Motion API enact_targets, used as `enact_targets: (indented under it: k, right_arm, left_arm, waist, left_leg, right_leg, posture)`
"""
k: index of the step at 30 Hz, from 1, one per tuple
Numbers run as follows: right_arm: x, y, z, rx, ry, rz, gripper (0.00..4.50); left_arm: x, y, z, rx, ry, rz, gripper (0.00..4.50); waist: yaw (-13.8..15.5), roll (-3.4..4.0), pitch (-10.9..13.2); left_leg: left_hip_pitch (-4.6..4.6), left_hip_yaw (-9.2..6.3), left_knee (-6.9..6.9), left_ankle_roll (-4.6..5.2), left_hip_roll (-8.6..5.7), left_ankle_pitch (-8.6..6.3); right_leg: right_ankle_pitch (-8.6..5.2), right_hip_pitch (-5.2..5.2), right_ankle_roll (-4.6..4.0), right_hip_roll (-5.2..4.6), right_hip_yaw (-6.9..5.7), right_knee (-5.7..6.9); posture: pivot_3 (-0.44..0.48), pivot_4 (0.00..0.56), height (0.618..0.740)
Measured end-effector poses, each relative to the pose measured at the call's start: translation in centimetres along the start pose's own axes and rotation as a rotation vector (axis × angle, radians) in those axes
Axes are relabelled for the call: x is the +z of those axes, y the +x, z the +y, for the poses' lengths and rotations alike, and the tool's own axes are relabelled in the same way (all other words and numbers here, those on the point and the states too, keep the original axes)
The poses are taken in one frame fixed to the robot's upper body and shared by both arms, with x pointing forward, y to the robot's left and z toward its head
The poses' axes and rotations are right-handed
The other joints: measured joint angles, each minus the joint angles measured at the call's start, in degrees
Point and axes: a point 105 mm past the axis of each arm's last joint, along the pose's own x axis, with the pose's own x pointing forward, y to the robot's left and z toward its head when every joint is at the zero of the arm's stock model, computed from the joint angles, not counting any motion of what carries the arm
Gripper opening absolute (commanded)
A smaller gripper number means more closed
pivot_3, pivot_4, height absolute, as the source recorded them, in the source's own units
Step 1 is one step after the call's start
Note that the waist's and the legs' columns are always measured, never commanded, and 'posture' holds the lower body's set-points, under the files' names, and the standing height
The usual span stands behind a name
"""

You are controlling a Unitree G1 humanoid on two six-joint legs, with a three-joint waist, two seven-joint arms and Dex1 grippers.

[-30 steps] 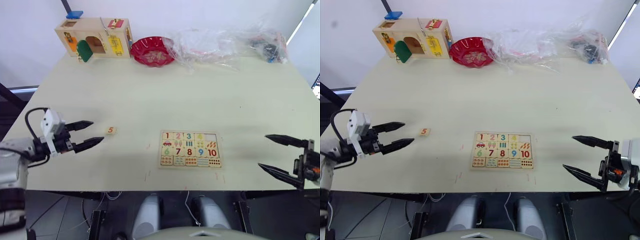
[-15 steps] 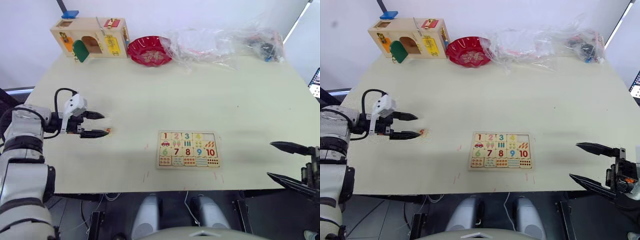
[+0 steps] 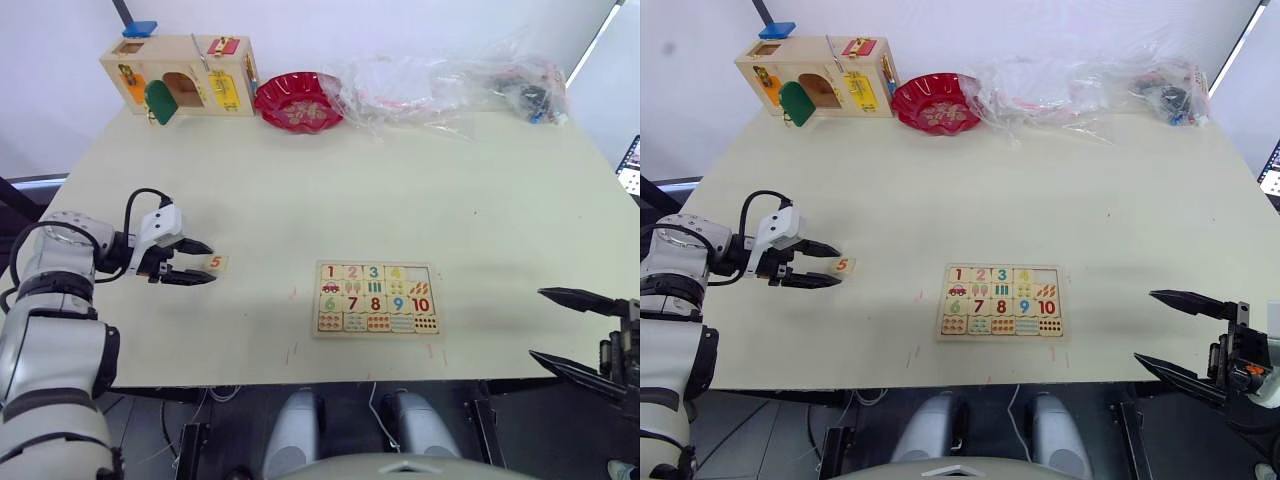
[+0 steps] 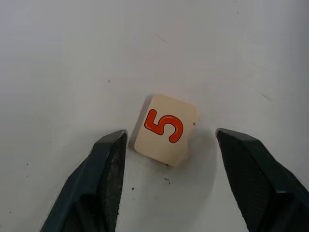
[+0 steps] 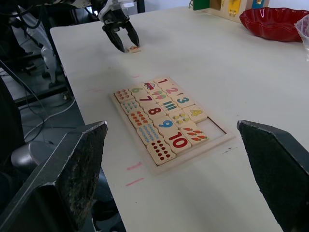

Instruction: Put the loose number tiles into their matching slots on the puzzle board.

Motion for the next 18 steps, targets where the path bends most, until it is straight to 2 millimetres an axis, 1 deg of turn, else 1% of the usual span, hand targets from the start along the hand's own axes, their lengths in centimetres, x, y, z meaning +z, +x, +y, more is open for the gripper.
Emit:
enact_targets:
  k: [4,5,7,8,9,10,15,18]
  right_arm:
    - [0.0,0.0,0.0,0.000,-0.002,0.001,4.50]
    - [0.0,0.0,0.0,0.000,-0.003,0.001,4.50]
    - [0.0,0.0,0.0,0.002,-0.009,0.001,4.50]
    - [0.0,0.0,0.0,0.005,-0.015,0.001,4.50]
    - [0.1,0.0,0.0,0.006,-0.020,0.002,4.50]
    - [0.1,0.0,0.0,0.007,-0.023,0.003,4.50]
    - [0.0,0.0,0.0,0.004,-0.023,0.000,4.50]
    - [-0.1,0.0,0.1,0.002,-0.020,0.001,4.50]
  left_arm:
    - [0.0,0.0,0.0,0.001,0.014,0.009,3.20]
    - [0.0,0.0,0.0,0.001,0.016,0.009,2.65]
    - [0.1,0.1,0.0,0.000,0.024,0.005,2.02]
    - [0.1,0.2,0.0,-0.003,0.032,0.002,1.50]
    - [0.2,0.3,0.0,-0.002,0.036,-0.002,1.14]
    - [0.2,0.3,0.0,-0.002,0.038,-0.003,0.98]
    - [0.6,0.4,0.1,0.001,0.050,-0.021,0.97]
    - [2.0,0.6,0.0,-0.006,0.125,-0.064,0.97]
  waist:
    - [-0.1,0.00,0.0]
    - [-0.1,0.00,0.0]
    - [-0.1,0.00,0.0]
    - [0.0,0.00,0.0]
    - [0.0,0.00,0.0]
    - [-0.1,0.00,0.0]
    - [0.0,0.00,0.0]
    - [-0.1,0.00,0.0]
  left_leg:
    - [0.00,0.00,0.00,0.00,0.00,0.00]
    - [0.00,0.00,0.00,0.00,0.00,0.00]
    - [0.00,0.00,0.00,0.00,0.00,0.00]
    - [0.00,0.00,0.00,0.00,0.00,0.00]
    - [0.00,0.00,0.00,0.00,0.00,0.00]
    - [0.01,0.00,0.00,0.00,0.00,0.00]
    - [-0.01,-0.01,0.00,0.00,0.00,0.00]
    - [0.00,-0.02,0.00,0.00,0.01,0.00]
  right_leg:
    - [0.00,0.00,0.00,0.00,0.00,0.01]
    - [0.00,0.00,0.00,0.00,0.00,0.01]
    - [0.00,0.00,0.00,0.00,0.00,0.01]
    - [0.00,0.00,0.00,-0.01,0.00,0.01]
    - [0.00,0.00,0.00,0.00,0.00,0.01]
    - [0.00,0.00,0.00,0.00,0.00,0.01]
    - [0.00,0.00,0.00,-0.01,-0.01,0.02]
    - [0.00,0.00,0.00,-0.05,0.00,0.06]
  posture:
    - [0.000,0.150,0.740]
    - [0.000,0.150,0.740]
    - [0.000,0.150,0.740]
    - [0.000,0.150,0.740]
    - [0.000,0.150,0.740]
    - [0.000,0.150,0.740]
    - [0.000,0.150,0.740]
    - [0.000,0.150,0.740]
